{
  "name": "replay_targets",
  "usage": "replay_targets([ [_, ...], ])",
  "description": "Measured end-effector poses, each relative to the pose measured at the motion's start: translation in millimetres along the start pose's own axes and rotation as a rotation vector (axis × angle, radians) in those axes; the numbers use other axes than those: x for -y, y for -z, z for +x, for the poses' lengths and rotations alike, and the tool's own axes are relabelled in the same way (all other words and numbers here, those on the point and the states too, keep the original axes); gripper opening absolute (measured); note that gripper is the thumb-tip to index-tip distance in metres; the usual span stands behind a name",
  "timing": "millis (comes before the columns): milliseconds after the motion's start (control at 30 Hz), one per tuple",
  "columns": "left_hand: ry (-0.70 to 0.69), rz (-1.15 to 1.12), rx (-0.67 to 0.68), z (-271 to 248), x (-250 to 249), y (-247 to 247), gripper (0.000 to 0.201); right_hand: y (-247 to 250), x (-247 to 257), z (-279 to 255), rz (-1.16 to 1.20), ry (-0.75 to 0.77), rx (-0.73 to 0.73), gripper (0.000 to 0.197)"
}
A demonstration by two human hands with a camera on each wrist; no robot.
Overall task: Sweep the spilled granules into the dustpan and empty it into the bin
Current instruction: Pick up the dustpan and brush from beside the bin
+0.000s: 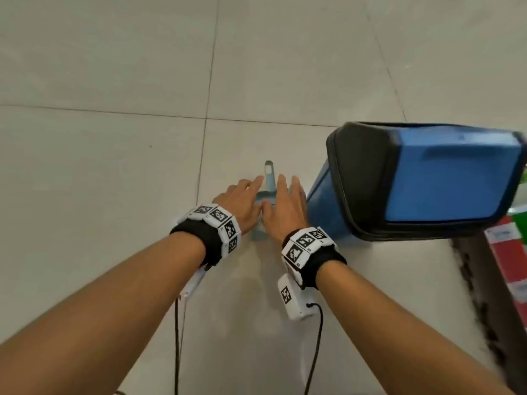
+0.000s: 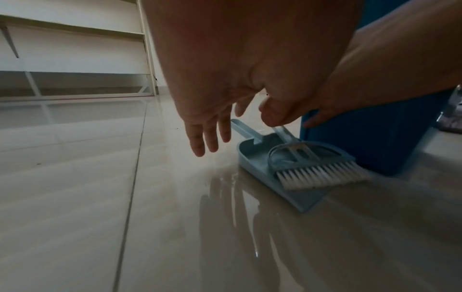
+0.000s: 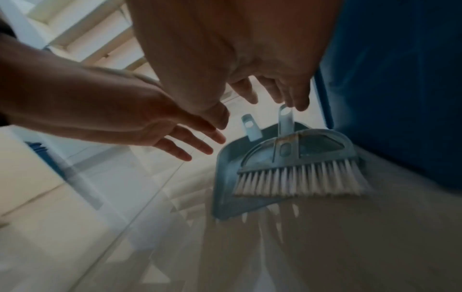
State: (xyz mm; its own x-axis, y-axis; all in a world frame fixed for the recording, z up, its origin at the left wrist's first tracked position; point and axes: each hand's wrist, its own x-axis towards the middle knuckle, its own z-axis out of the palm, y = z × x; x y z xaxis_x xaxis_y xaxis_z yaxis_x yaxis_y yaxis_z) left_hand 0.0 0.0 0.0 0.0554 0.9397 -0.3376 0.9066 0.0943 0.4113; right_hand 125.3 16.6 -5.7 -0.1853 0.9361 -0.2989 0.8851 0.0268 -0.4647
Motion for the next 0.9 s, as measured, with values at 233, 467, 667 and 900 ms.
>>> replay_targets([
  [233,-0.039,-0.035,-0.056,-2.3,8.3,-22.4,0.068,-14.4,-21.1,-8.1,-0.128,0.187,-0.042,0.058],
  [467,0.041,0.122,0.028,-9.3,10.6,-32.2,0.067,-18.8,-34.2,-25.4,-0.072,0.088,-0.008,0.068],
  [667,-0.050,0.354,-0.050,-9.6,14.1,-30.5,0.058,-13.8,-44.5,-29.4,-0.039,0.016,-0.027,0.061],
  [900,-0.123,0.484,-0.126,-21.7,18.3,-27.8,0.043,-21.8,-48.9,-43.5,-0.100,0.134,-0.069,0.064],
])
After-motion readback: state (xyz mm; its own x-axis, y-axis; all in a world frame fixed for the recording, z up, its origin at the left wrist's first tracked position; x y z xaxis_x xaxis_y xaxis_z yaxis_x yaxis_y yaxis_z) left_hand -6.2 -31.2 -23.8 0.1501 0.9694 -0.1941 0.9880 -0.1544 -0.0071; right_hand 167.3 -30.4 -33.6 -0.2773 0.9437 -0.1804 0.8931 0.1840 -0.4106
